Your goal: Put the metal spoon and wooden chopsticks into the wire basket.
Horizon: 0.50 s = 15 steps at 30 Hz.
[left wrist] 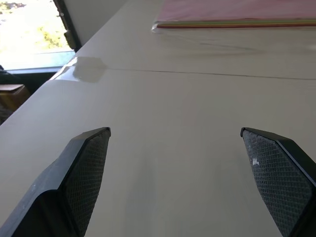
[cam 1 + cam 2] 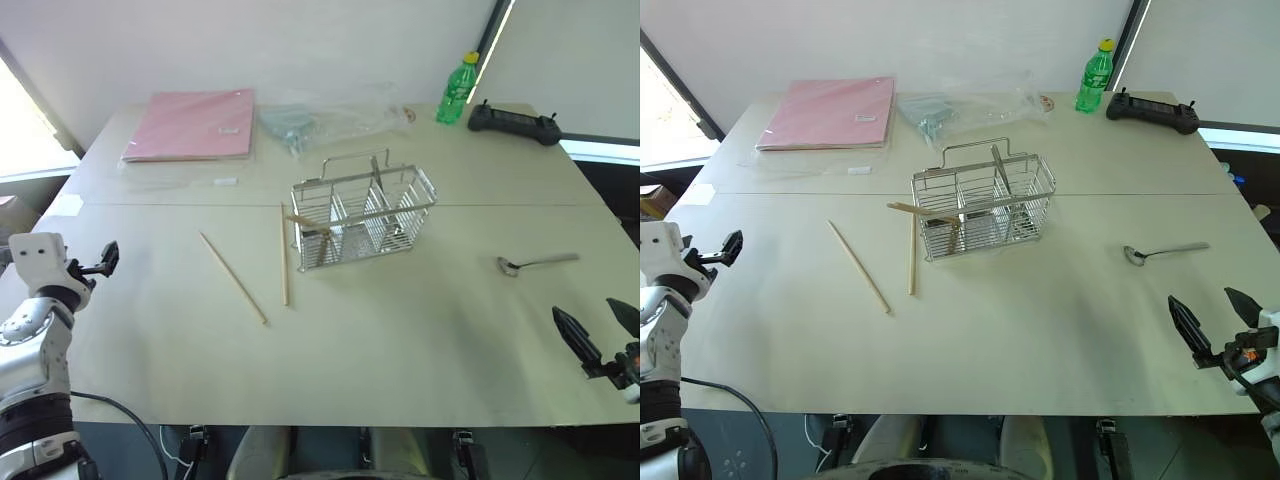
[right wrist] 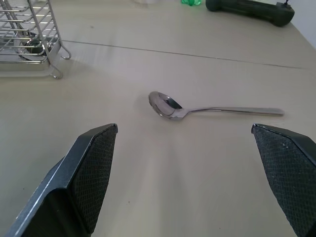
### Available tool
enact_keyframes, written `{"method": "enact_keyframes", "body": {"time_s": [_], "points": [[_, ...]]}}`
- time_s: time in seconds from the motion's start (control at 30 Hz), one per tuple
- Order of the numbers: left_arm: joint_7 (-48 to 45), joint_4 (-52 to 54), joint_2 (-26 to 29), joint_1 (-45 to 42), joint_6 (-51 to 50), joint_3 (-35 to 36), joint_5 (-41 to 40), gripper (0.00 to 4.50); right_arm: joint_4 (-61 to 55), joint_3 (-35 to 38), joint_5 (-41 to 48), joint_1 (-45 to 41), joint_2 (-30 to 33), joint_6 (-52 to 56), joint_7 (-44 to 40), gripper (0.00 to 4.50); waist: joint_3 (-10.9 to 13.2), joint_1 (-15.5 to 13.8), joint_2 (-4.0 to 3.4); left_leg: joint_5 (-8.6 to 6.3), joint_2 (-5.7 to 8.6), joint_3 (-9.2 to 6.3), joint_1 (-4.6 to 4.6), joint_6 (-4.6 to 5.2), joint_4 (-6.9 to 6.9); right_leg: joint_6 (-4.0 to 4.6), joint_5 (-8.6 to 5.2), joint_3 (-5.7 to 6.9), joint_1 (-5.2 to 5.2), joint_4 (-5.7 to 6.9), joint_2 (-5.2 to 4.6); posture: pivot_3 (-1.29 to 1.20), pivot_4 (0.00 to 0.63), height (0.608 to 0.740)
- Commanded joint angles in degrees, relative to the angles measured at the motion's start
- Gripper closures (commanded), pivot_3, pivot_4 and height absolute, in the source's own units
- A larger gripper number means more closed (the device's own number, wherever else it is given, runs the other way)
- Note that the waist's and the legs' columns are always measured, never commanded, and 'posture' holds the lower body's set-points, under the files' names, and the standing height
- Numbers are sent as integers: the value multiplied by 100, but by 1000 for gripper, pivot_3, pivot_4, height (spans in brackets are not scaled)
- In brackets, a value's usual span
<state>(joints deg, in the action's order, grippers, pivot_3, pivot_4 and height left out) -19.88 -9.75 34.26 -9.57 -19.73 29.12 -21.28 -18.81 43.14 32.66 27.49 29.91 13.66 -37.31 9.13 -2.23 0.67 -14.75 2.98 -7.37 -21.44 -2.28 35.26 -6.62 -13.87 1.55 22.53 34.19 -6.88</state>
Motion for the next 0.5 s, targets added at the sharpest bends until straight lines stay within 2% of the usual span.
{"method": "enact_keyframes", "body": {"time_s": [0.03, 0.27, 0.5], "points": [[-806, 890, 117, -112, -547, -350, -637, 48, 71, 183, -51, -120, 271, -106, -43, 0, 0, -3, 0, 0, 0, 1, -1, 0, 2, 1, 0, 0, -1, -1, 0, 0, 150, 709], [-2426, 2610, 658, -120, -1814, -1371, -1793, 48, 469, 206, -166, -609, 902, -5, -67, 0, 1, 35, -6, 1, 3, 8, 0, 3, 0, 7, 2, -2, 0, -1, 1, 0, 150, 709], [-3638, 3138, 1115, -676, -2108, -2256, -2141, 48, 850, -220, -475, -999, 1693, -52, -733, 0, 6, 46, -19, 3, 7, 13, 4, 5, 6, 11, 3, -2, -6, 2, 7, 0, 150, 709]]}}
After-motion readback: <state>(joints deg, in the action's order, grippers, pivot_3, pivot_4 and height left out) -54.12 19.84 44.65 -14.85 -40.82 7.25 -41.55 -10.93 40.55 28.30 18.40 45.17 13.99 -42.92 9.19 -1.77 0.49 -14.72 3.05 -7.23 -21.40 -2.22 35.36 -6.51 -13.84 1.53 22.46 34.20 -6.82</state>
